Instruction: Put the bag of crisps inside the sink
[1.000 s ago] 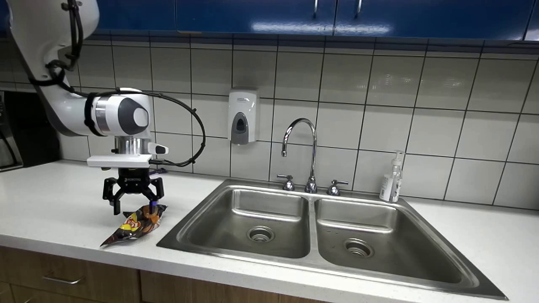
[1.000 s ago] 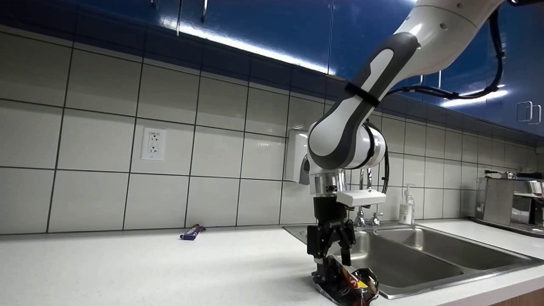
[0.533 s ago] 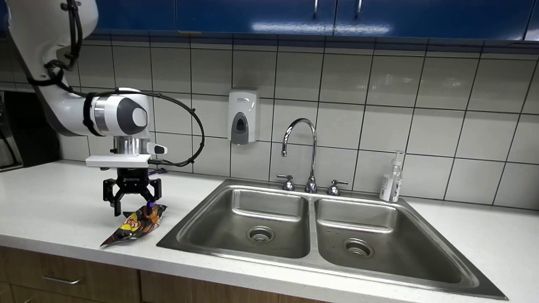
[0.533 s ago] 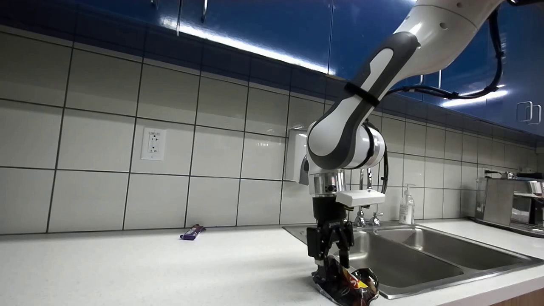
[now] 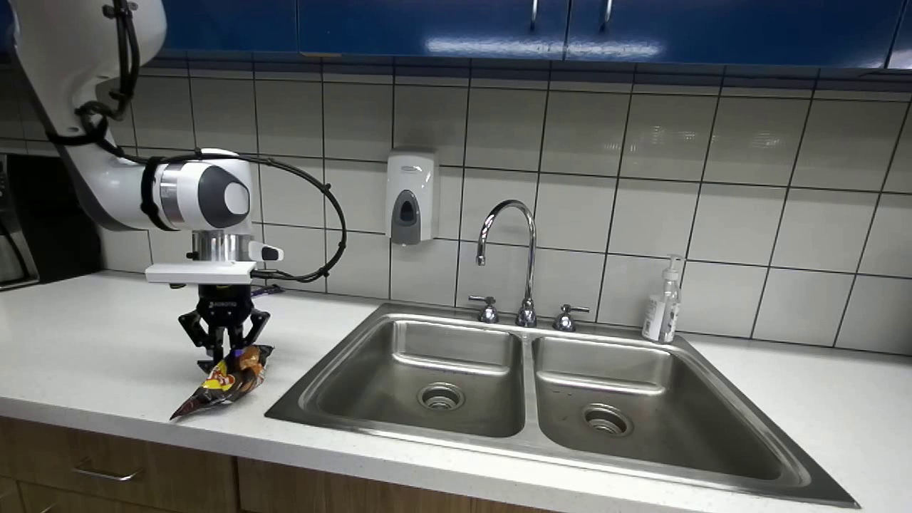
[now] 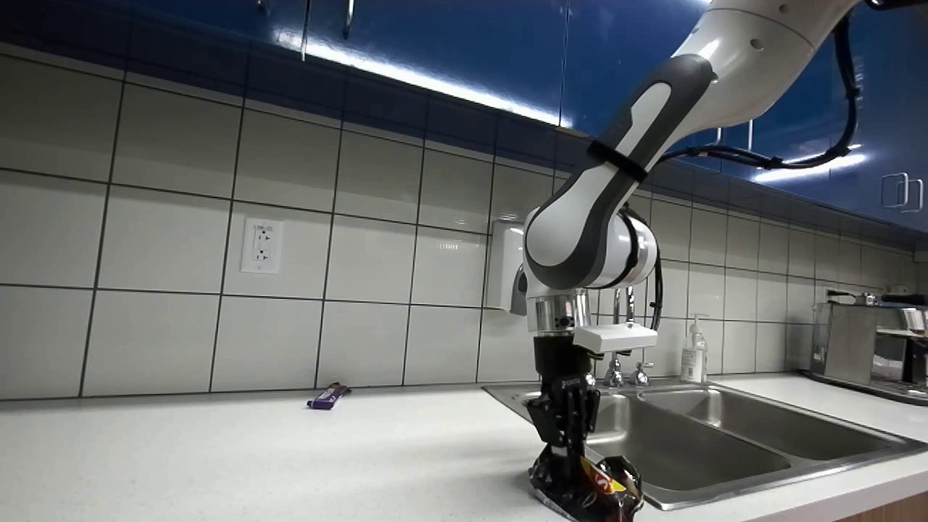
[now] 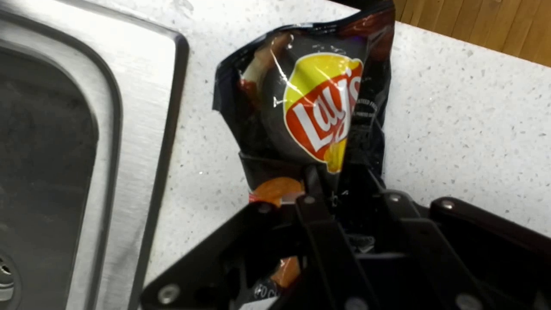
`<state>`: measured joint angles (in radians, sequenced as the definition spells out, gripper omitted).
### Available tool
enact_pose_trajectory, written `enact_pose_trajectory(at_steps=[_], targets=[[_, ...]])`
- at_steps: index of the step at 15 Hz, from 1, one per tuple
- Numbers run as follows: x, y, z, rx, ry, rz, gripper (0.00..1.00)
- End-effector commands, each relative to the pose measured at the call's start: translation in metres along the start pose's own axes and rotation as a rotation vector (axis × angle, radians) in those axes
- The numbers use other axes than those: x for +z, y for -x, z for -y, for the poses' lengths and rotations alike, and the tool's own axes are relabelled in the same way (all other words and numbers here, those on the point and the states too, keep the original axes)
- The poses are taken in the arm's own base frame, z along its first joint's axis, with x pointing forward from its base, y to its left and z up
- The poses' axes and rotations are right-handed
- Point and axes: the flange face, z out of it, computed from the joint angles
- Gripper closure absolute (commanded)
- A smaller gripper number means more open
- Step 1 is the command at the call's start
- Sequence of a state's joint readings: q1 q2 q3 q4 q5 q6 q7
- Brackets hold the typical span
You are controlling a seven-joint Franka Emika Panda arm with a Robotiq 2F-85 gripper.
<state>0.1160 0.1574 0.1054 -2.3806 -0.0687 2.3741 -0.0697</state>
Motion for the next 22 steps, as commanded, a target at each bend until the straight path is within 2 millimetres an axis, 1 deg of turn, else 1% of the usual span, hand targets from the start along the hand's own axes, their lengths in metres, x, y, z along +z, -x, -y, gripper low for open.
enact_pose_trajectory(at_steps=[1,4,8,10,12,15,16,18,22], targets=[[-0.004,0.004,-0.006,-0.004,0.004,-0.013,1.0],[-0.005,0.005,-0.007,0.002,0.008,-0.015,1.0],[-0.016,0.006,-0.013,0.022,0.018,-0.025,1.0],[-0.024,0.008,-0.02,0.043,0.018,-0.032,1.0],[-0.034,0.012,-0.032,0.063,0.02,-0.042,1.0],[-0.048,0.016,-0.058,0.1,0.021,-0.059,1.0],[-0.051,0.017,-0.07,0.114,0.022,-0.065,1.0],[-0.054,0.019,-0.092,0.131,0.014,-0.072,1.0],[-0.053,0.02,-0.139,0.148,0.013,-0.081,1.0]])
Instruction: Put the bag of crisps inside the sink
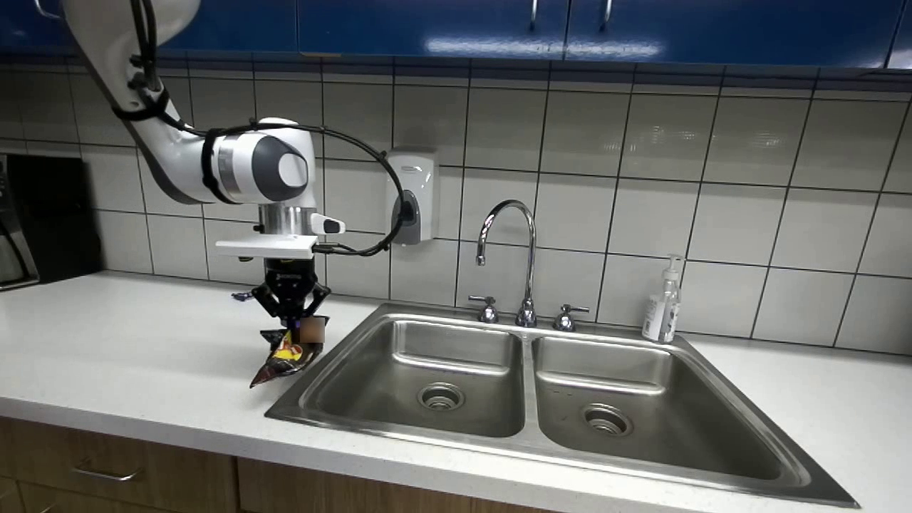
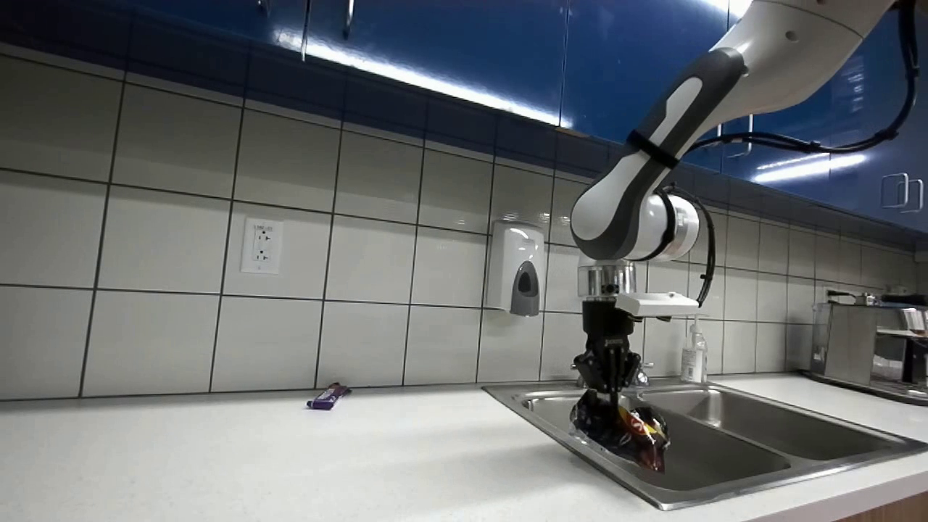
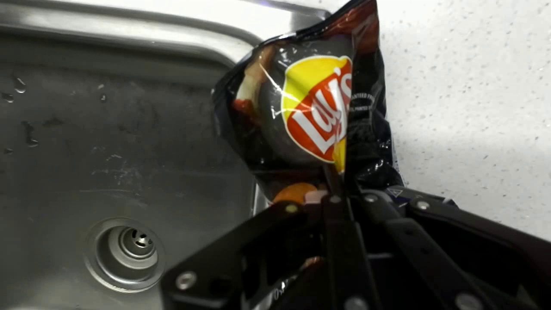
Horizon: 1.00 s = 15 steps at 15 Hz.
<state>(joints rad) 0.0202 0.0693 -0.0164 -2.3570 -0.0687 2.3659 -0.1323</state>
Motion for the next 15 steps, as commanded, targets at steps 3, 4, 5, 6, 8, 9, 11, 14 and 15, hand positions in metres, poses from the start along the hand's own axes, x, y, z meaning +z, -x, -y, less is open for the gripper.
enact_pose_trajectory(at_steps=[3,4,5,6,8,9,11,14,15], targets=[[0.002,-0.012,-0.065,0.011,0.005,0.009,1.0],[0.005,-0.014,-0.076,0.02,0.003,0.011,1.0],[0.01,-0.016,-0.086,0.029,0.006,0.016,1.0],[0.015,-0.018,-0.098,0.036,0.001,0.02,1.0],[0.028,-0.023,-0.116,0.044,-0.003,0.033,1.0],[0.036,-0.026,-0.124,0.047,-0.008,0.038,1.0],[0.048,-0.032,-0.137,0.06,-0.002,0.053,1.0],[0.07,-0.037,-0.155,0.086,-0.004,0.073,1.0],[0.077,-0.039,-0.158,0.093,-0.006,0.078,1.0]])
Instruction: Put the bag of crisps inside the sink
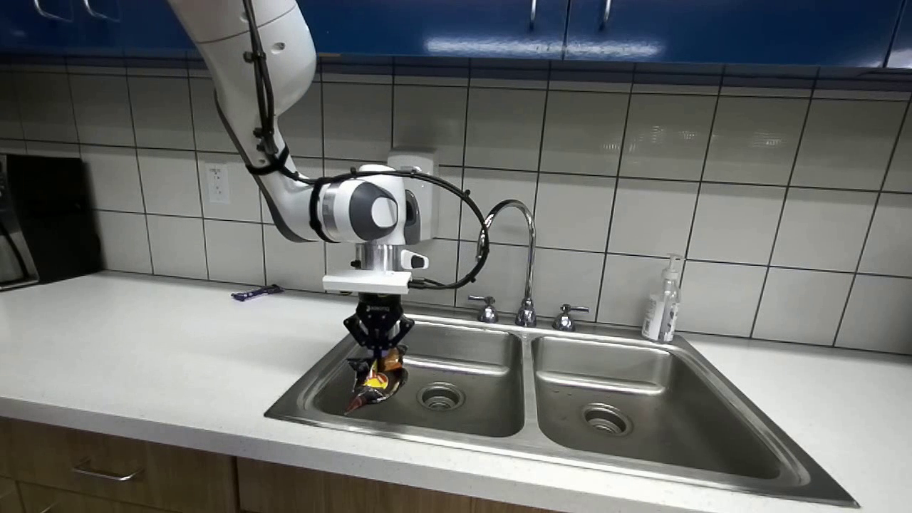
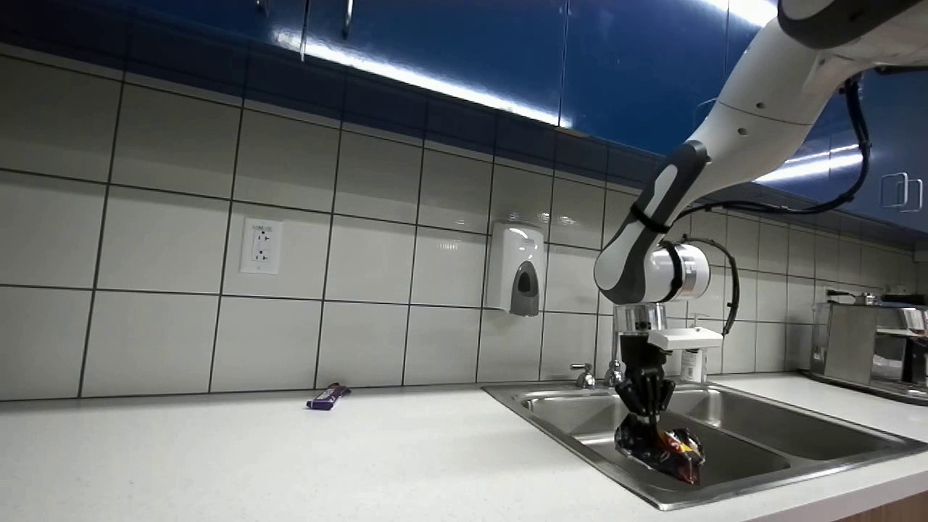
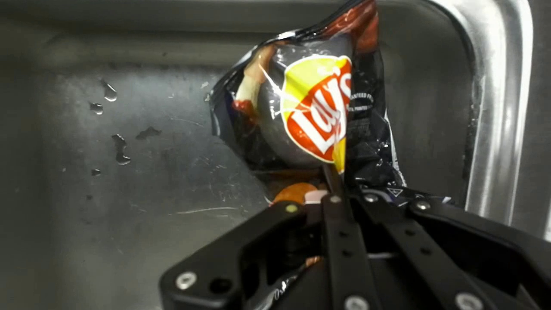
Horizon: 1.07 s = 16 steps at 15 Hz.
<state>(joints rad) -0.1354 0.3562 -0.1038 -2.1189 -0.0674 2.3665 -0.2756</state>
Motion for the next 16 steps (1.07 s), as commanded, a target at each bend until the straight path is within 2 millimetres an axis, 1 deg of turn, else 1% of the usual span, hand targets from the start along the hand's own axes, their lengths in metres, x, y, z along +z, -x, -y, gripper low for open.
enact_pose_trajectory(at_steps=[1,5,9,14,16], targets=[[0.019,-0.016,-0.021,0.006,-0.001,0.022,1.0],[0.039,-0.029,-0.036,0.02,0.007,0.037,1.0],[0.061,-0.043,-0.047,0.032,0.012,0.051,1.0],[0.088,-0.056,-0.053,0.042,0.012,0.07,1.0],[0.094,-0.06,-0.053,0.041,0.013,0.074,1.0]])
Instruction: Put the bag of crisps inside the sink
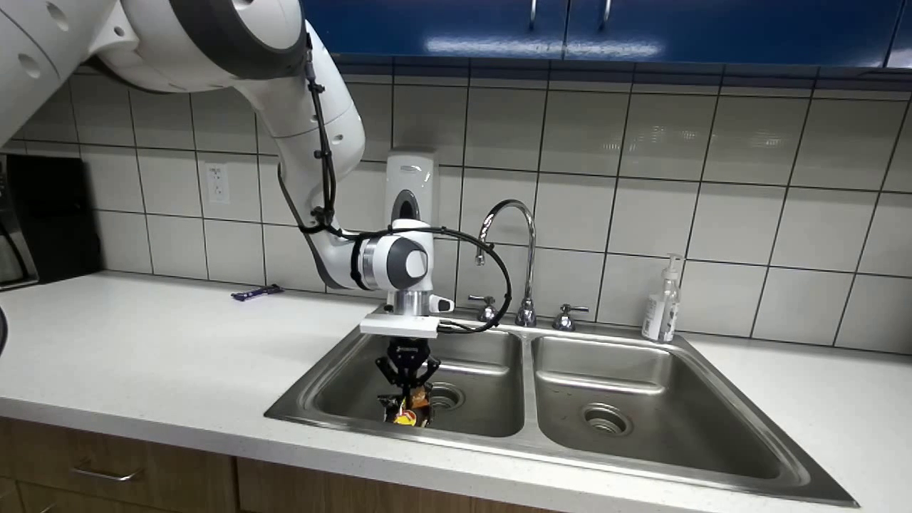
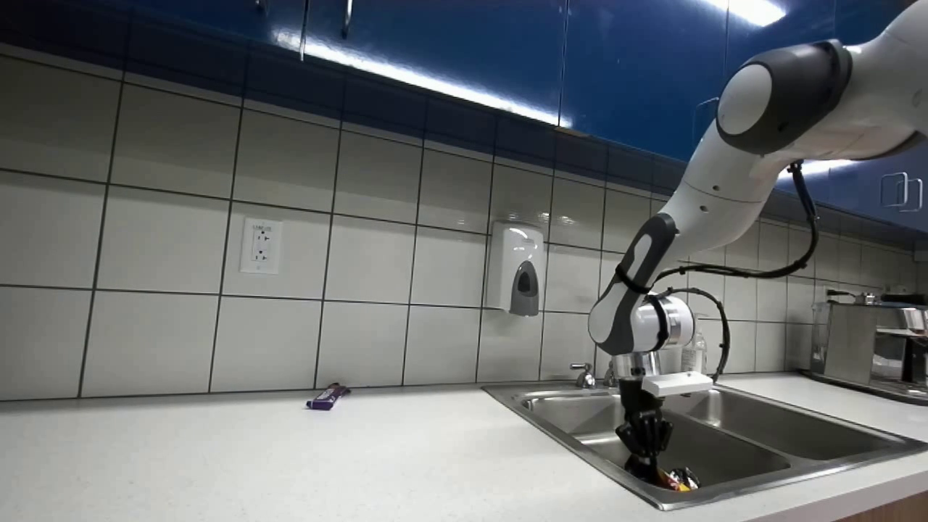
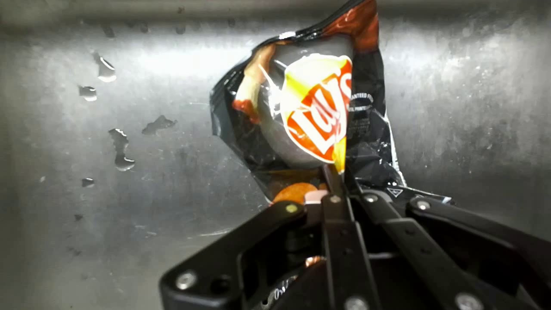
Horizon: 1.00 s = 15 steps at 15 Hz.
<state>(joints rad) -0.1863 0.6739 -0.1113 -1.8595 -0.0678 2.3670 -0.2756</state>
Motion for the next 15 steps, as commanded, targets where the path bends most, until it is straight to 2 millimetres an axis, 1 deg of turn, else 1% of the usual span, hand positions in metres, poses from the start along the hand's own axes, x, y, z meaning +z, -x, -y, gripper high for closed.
enact_pose_trajectory(at_steps=[1,3,4,5,7,9,10,11,12,13,15], targets=[[0.006,-0.013,-0.007,-0.002,0.009,0.009,1.0],[0.008,-0.015,-0.005,-0.003,0.002,0.015,1.0],[0.006,-0.014,-0.003,-0.003,-0.001,0.019,0.74],[0.002,-0.014,-0.002,-0.006,0.005,0.02,0.73],[-0.013,-0.011,0.002,-0.014,0.017,0.004,0.6],[-0.029,-0.008,0.007,-0.025,0.029,-0.008,0.44],[-0.04,-0.006,0.009,-0.032,0.034,-0.015,0.35],[-0.05,-0.005,0.011,-0.037,0.038,-0.02,0.28],[-0.064,-0.002,0.013,-0.043,0.046,-0.026,0.22],[-0.076,0.001,0.015,-0.051,0.052,-0.03,0.13],[-0.099,0.009,0.02,-0.057,0.067,-0.038,0.01]])
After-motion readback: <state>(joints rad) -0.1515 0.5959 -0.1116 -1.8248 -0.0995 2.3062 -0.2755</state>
